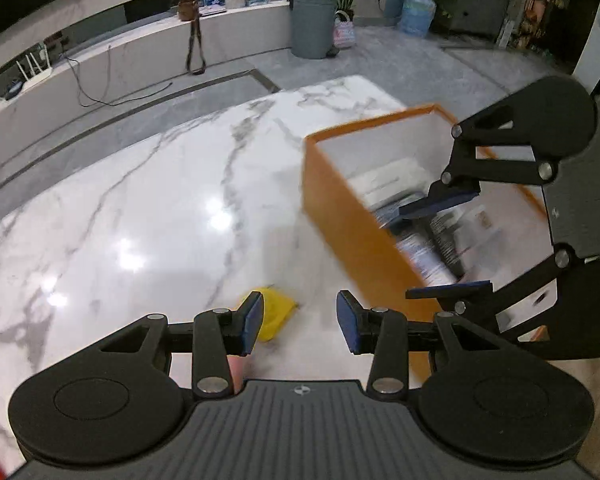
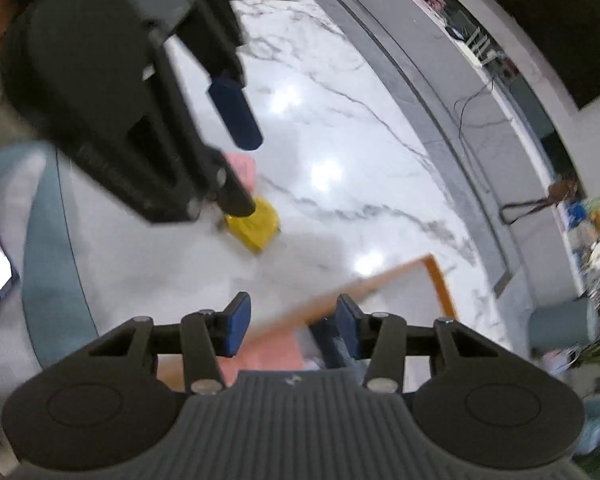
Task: Organize rigid objects
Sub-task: 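Grasp the pink bottle with the left tool while the right tool grasps the yellow tape measure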
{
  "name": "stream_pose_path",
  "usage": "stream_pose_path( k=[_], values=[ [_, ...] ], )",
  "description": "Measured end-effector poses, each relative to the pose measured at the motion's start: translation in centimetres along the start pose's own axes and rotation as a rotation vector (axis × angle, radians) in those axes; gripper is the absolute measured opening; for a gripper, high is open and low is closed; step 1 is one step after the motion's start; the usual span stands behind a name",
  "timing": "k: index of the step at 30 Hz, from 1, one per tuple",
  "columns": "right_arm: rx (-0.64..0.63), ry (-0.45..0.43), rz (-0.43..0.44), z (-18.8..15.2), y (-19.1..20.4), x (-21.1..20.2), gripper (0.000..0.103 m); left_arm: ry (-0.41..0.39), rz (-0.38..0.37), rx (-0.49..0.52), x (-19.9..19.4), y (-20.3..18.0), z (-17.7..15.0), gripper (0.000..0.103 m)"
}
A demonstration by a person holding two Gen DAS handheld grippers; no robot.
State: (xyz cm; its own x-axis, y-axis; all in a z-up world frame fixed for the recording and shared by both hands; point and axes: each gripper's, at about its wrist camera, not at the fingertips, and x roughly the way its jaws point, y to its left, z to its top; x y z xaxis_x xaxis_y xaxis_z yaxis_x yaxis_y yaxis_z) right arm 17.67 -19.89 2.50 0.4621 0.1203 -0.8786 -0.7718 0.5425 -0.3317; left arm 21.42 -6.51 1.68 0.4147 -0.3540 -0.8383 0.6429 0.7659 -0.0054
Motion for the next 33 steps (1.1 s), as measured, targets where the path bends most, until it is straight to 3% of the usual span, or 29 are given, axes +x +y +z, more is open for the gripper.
stream_pose_path(
  k=[5, 11, 16, 19, 20, 24, 27, 30, 33],
  values=[
    [0.097, 0.027, 0.058, 2.5, 0.9, 3.9, 0.047, 0.053, 0.062, 0.062, 2.1, 1.4, -2.1, 0.051],
    [0.272, 0.073, 0.131, 3.8, 0.9, 8.6, 0.050, 0.078, 0.088, 0.086, 5.4, 2.9, -4.1, 0.065],
    [0.261, 0.109, 0.138, 3.8, 1.3, 11.7, 0.050, 0.085, 0.072, 0.103, 7.8, 3.8, -4.7, 0.068],
    [0.263, 0.118, 0.150, 3.7, 1.0, 12.7, 0.052, 0.086, 0.057, 0.057, 9.0, 4.4, -4.3, 0.071],
    [0.260, 0.121, 0.150, 3.7, 0.8, 12.9, 0.057, 0.089, 0.056, 0.041, 9.3, 4.6, -4.2, 0.071],
    [0.264, 0.131, 0.145, 3.9, 0.5, 13.6, 0.058, 0.109, 0.072, -0.008, 10.6, 5.2, -3.9, 0.069],
    [0.302, 0.129, 0.163, 4.1, 0.1, 13.8, 0.058, 0.117, 0.078, -0.057, 11.0, 5.9, -3.8, 0.063],
    [0.336, 0.127, 0.169, 4.3, -0.2, 14.4, 0.060, 0.130, 0.035, -0.119, 11.1, 6.8, -3.8, 0.050],
    [0.377, 0.134, 0.177, 4.5, -0.4, 15.0, 0.060, 0.144, 0.035, -0.113, 10.6, 7.2, -4.0, 0.050]
  ],
)
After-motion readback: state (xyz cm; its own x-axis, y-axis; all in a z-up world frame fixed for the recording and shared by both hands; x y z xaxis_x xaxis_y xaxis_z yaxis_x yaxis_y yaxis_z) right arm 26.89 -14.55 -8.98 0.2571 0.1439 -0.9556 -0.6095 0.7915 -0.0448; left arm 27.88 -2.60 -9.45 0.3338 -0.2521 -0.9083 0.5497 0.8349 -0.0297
